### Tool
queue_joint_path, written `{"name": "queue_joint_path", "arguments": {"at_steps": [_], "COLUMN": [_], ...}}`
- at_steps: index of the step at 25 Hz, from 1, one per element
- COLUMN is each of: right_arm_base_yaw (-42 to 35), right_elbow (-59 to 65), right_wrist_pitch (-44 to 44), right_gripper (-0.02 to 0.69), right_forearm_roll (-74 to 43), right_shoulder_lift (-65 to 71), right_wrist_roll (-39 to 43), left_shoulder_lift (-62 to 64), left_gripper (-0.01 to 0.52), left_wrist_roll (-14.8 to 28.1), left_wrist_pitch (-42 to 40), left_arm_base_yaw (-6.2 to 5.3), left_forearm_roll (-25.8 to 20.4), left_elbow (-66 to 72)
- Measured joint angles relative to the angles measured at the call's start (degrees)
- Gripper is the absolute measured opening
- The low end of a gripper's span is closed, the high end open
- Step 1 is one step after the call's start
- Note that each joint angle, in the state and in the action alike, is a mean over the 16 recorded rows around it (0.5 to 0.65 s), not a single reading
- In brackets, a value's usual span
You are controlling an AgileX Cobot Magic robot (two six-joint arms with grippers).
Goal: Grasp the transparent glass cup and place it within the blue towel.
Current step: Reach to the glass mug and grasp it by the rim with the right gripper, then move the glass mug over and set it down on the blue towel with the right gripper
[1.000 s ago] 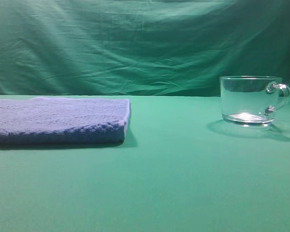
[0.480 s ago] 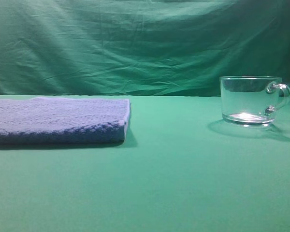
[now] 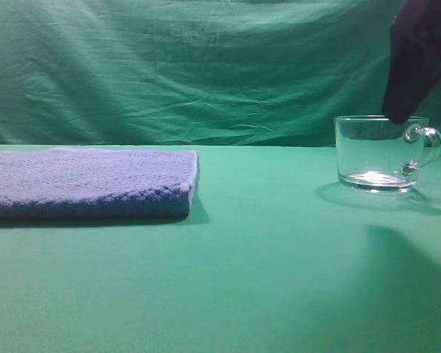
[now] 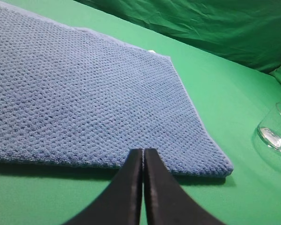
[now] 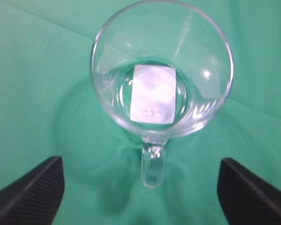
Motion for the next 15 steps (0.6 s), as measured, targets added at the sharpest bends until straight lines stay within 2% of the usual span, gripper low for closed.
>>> {"name": "queue_joint_path", "arguments": {"at_steps": [10, 13, 15], "right_arm_base_yaw": [1.2, 2.9, 4.4], "right_elbow": [-3.0, -6.5, -9.7], "right_wrist_pitch": [-0.8, 0.5, 1.5], "right_gripper": [0.173, 0.114, 0.1], "right_forearm_roll": [-0.1, -0.1, -0.1], "right_shoulder_lift": [2.7, 3.0, 3.4], "right_wrist_roll": [-0.7, -1.4, -2.0], "left_shoulder_lift": [0.0, 0.0, 0.0], "left_gripper": [0.0, 0.0, 0.0], "left_wrist_roll": [0.0, 0.0, 0.0], "left_wrist_pitch": [0.0, 0.0, 0.0], "left_arm_base_yaw": [0.0, 0.0, 0.0], "left_forearm_roll": [0.0, 0.0, 0.0], "left_elbow": [0.0, 0.0, 0.0]}}
